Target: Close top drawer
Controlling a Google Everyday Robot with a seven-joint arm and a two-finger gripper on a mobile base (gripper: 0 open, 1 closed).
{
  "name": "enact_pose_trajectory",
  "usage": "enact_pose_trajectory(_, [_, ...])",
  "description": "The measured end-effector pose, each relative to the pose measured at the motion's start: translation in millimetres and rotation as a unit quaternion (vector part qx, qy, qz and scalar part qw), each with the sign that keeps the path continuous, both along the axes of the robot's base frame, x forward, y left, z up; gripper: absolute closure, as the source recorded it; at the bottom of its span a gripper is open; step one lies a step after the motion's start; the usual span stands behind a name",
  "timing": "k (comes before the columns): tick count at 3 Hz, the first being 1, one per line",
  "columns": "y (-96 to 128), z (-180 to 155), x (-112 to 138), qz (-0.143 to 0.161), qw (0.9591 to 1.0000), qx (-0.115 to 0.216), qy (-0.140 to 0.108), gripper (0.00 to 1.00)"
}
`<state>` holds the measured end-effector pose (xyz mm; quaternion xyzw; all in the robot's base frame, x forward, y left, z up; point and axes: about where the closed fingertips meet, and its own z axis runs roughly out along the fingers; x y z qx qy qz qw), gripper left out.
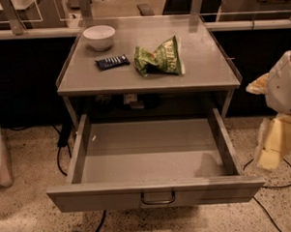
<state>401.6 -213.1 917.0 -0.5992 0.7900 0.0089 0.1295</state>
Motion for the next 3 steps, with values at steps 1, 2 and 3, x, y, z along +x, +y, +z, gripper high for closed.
enact_pose_trajectory(1, [6.4, -29.8, -9.6, 0.012, 0.9996, 0.011, 0.022, 0.00])
enact_pose_trajectory(2, [12.7, -52.6, -19.2, 0.024, 0.9987, 0.019, 0.042, 0.00])
enact_pose_trajectory(3, [12.9, -53.7, -27.8, 0.030, 0.9985, 0.015, 0.044, 0.00])
